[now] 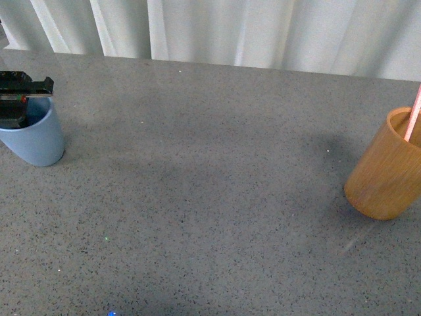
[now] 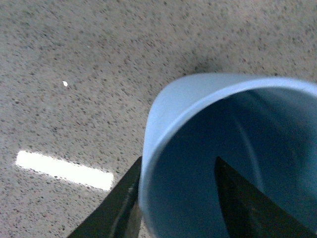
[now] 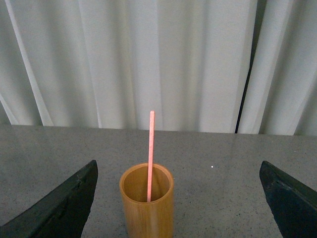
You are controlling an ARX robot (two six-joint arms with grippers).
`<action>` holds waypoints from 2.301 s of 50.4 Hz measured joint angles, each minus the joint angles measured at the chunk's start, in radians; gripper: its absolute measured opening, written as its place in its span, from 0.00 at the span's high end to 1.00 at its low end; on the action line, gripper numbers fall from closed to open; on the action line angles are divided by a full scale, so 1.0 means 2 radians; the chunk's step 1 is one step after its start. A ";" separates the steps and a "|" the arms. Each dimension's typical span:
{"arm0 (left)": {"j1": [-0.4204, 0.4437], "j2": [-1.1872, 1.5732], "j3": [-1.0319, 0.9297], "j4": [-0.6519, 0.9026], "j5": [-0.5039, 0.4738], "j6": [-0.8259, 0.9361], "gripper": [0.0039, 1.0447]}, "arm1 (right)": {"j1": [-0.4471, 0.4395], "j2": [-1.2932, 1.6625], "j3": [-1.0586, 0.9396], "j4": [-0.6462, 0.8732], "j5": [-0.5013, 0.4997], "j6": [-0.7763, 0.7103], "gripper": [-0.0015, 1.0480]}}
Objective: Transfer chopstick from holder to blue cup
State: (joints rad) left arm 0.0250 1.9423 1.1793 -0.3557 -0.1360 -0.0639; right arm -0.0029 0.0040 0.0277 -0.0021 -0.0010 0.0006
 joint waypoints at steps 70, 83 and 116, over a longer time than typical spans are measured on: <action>-0.331 -0.014 0.081 -0.087 0.030 -0.023 0.97 | 0.000 0.000 0.000 0.000 0.000 0.000 0.10; -0.334 0.031 0.082 -0.074 0.006 -0.023 0.97 | 0.000 0.000 0.000 0.000 0.000 0.000 0.10; -0.335 0.054 0.088 -0.058 0.000 -0.025 0.77 | 0.000 0.000 0.000 0.000 0.000 0.000 0.10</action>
State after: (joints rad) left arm -0.6456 2.0506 1.3544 -0.4725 -0.1360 -0.1146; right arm -0.0029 0.0040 0.0277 -0.0021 -0.0010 0.0006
